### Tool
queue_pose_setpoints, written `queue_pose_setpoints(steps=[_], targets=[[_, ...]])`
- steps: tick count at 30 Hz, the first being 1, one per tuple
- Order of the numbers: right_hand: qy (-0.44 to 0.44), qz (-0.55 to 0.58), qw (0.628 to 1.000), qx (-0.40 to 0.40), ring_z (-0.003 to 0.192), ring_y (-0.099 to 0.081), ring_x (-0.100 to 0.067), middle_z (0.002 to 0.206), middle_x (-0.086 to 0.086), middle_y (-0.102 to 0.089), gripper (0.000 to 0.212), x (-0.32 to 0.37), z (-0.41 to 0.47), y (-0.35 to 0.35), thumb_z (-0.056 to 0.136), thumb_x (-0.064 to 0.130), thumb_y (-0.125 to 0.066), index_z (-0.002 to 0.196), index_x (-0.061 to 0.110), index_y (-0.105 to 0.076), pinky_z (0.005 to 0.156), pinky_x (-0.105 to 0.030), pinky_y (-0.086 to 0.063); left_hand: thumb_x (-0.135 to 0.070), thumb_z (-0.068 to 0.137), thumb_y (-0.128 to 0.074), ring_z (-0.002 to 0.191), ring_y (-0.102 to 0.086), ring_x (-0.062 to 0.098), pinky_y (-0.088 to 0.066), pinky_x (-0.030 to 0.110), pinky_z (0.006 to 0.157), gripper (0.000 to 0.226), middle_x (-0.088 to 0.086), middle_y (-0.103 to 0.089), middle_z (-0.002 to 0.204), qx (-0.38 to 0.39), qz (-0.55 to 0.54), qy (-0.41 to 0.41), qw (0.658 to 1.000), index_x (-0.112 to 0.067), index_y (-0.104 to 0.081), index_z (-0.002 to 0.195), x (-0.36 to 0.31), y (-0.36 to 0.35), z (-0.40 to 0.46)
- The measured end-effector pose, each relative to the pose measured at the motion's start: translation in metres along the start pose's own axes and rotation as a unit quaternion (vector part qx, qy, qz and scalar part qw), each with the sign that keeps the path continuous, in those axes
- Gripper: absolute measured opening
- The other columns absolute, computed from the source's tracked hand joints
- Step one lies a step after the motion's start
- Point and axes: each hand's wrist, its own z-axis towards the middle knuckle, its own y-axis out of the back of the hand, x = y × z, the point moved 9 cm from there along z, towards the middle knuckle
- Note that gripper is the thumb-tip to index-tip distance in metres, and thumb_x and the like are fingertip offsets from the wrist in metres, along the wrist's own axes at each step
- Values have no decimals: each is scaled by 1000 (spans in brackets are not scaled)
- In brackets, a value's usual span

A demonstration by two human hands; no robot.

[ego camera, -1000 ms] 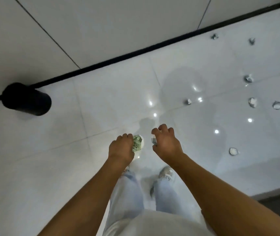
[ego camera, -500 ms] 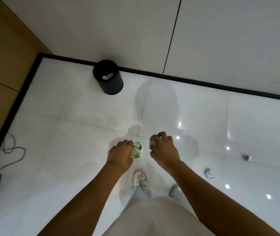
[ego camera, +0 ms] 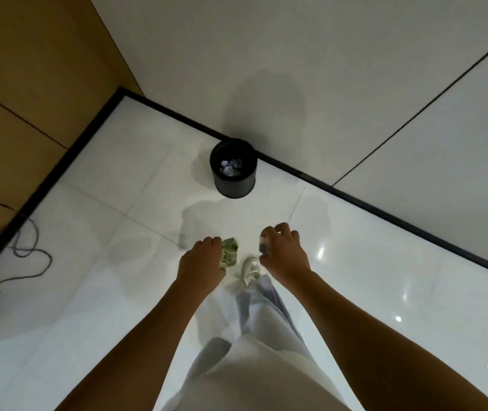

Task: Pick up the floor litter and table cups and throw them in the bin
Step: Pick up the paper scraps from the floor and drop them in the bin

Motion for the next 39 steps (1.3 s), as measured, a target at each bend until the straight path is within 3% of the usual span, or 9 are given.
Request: queue_pose_setpoints(steps=[10, 16, 20, 28, 32, 39], targets=[[-17, 8, 1000, 7, 117, -39, -24, 130, -3, -40, 45, 69, 155, 39, 84, 19, -65, 125, 21, -49, 70, -30, -49, -33, 86, -62, 109, -53, 20, -48, 30, 80, 50, 3, -53, 119, 22, -8, 17, 1000, -15, -41, 127, 72, 83, 144], [-74, 40, 996, -12, 123, -39, -25, 137, -4, -39, 54, 104, 234, 38, 84, 23, -67, 133, 23, -44, 85, -34, -51, -40, 86, -61, 109, -54, 19, -48, 28, 80, 55, 4, -53, 119, 33, 19, -28, 999, -15, -39, 129, 123, 121, 229], [-107, 53, 993, -18, 123, -39, -26, 139, -5, -39, 54, 117, 275, 37, 85, 25, -68, 134, 23, -44, 87, -32, -49, -38, 87, -62, 111, -54, 20, -49, 29, 82, 56, 4, -52, 121, 46, 44, -45, 997, -14, -39, 131, 148, 140, 278], [-139, 75, 986, -52, 127, -37, -28, 142, -7, -37, 58, 106, 378, 36, 86, 27, -68, 137, 22, -42, 91, -37, -49, -38, 87, -62, 112, -53, 17, -50, 27, 84, 56, 2, -52, 122, 81, 60, -78, 992, -15, -39, 132, 161, 130, 351], [-171, 88, 981, -29, 131, -34, -30, 149, -7, -31, 59, 94, 418, 18, 88, 26, -64, 141, 20, -38, 97, -42, -46, -37, 87, -61, 109, -54, 16, -49, 25, 81, 50, 0, -53, 118, 88, 68, -90, 990, -17, -41, 128, 161, 114, 376], [-215, 129, 968, -24, 130, -36, -29, 147, -8, -33, 52, 59, 405, -3, 89, 20, -60, 138, 19, -42, 96, -40, -46, -37, 86, -64, 110, -53, 19, -47, 26, 81, 55, 3, -53, 120, 114, 96, -114, 982, -15, -40, 130, 138, 88, 411]])
